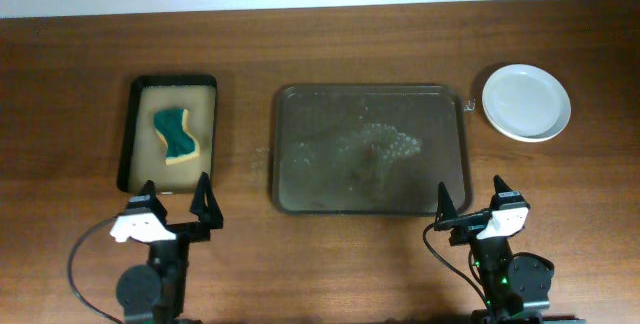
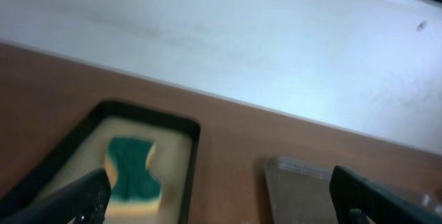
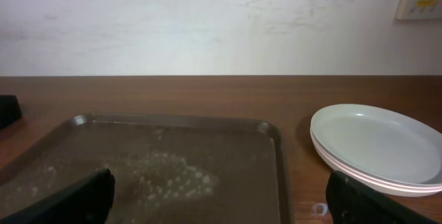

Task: Clean dirty plates on tray and stack at the side

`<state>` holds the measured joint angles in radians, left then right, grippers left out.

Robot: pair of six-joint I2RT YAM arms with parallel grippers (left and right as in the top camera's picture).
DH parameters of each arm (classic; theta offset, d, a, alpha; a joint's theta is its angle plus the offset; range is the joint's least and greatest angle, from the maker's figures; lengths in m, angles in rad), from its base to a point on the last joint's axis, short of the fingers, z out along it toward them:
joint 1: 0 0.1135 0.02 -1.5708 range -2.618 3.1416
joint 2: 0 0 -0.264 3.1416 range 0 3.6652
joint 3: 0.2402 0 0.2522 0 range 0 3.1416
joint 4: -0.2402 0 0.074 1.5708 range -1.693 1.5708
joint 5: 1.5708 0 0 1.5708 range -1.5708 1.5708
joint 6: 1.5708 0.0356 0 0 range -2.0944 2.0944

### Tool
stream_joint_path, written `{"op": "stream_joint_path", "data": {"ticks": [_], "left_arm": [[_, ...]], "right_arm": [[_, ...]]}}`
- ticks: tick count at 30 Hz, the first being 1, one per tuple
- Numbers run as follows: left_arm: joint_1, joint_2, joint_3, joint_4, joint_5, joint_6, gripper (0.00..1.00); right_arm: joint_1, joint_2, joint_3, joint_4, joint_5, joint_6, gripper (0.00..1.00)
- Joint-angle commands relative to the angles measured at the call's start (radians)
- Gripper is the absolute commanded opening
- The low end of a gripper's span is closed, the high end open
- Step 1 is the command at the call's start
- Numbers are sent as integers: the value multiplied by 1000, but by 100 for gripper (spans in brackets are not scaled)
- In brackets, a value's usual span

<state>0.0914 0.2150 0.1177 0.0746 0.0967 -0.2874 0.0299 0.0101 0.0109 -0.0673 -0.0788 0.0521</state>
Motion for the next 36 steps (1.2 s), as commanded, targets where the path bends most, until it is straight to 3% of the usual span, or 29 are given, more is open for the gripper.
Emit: {"op": "stream_joint_path", "data": {"ticks": [1,9,16,36], "left_arm": [[-62,-87,-97,48,-100,5,99],[-86,-210,-109,-148,-177,6,99],[-89,-210,-109,-161,-111,264,99],[-89,-210,-109,-159,-119,270,99]], "right_arm": [[8,-7,-5,-5,4,4,98],[8,-7,-5,-5,4,4,98],[8,-7,-5,-5,4,4,98],[8,-7,-5,-5,4,4,99]]}}
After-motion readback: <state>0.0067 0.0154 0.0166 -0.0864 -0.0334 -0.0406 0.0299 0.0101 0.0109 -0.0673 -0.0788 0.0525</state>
